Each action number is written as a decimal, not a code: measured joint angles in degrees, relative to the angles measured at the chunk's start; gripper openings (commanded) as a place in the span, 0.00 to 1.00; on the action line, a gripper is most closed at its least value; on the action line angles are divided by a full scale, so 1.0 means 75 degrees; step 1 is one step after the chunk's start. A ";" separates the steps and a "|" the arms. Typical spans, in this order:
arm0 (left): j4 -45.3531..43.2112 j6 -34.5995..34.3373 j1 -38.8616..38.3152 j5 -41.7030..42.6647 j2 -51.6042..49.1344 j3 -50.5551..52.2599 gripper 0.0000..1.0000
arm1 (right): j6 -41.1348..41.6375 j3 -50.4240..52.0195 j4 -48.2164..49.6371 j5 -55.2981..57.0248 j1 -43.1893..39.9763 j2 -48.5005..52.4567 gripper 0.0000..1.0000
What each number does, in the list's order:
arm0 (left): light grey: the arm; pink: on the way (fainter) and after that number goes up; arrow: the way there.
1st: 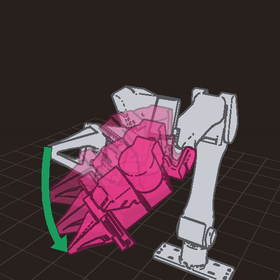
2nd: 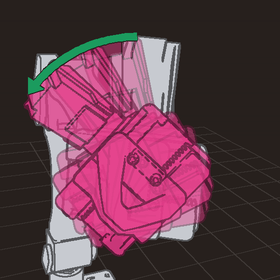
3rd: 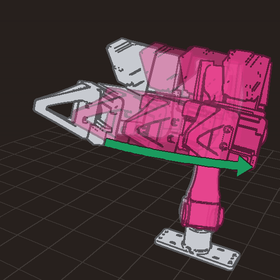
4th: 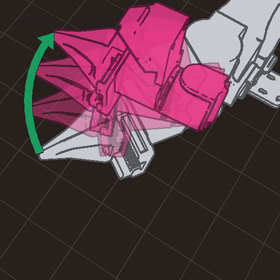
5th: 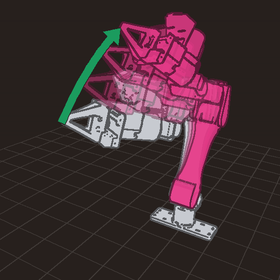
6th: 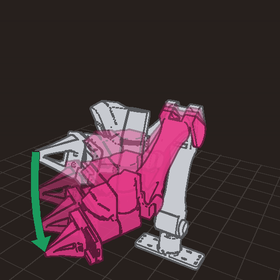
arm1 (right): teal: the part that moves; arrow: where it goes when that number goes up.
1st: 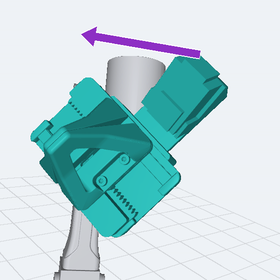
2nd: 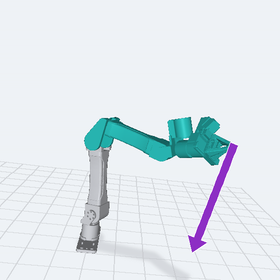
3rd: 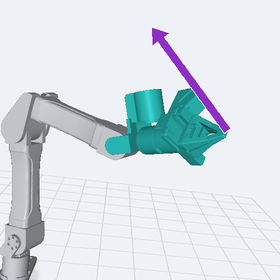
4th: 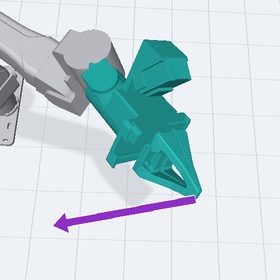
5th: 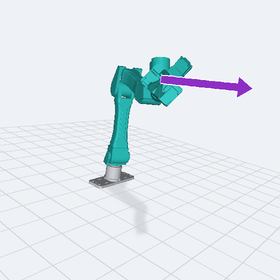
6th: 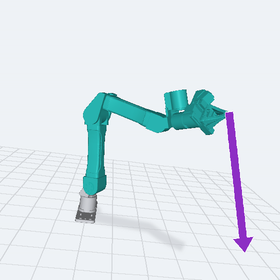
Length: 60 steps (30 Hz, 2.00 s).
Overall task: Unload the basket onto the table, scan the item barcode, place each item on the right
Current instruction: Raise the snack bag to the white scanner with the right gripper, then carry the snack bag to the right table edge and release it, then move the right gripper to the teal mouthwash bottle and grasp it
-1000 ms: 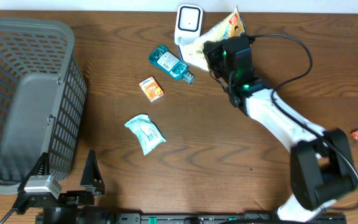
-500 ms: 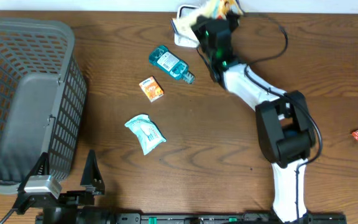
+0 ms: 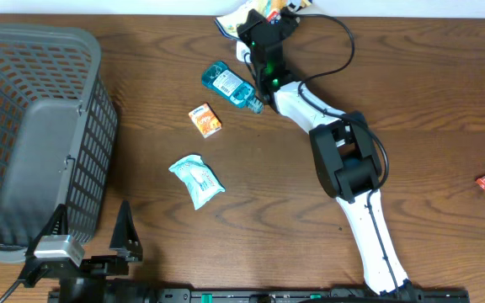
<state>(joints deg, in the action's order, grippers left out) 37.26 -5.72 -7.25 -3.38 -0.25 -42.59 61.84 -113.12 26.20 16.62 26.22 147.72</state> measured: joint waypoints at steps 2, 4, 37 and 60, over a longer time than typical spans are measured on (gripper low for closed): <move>0.0000 0.0000 0.0000 0.0000 0.0000 0.0000 0.98 | -0.0344 -0.0050 0.0099 0.0015 0.0050 0.0000 0.01; 0.0000 0.0000 0.0000 0.0000 0.0000 0.0000 0.98 | -0.0734 -0.0125 0.0093 0.0017 0.0073 0.0000 0.01; 0.0020 0.0000 0.0000 0.0000 0.0000 0.0032 0.98 | -0.3634 0.1585 -1.0360 0.2192 -0.6021 -0.3870 0.04; 0.0000 0.0000 0.0000 0.0000 0.0000 0.0032 0.98 | -0.4712 0.1370 -1.0765 -0.3576 -0.5709 -0.4884 0.99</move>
<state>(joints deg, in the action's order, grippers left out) 37.26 -5.72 -7.25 -3.38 -0.25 -42.35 26.50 -102.85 -54.54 -10.20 -16.60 111.09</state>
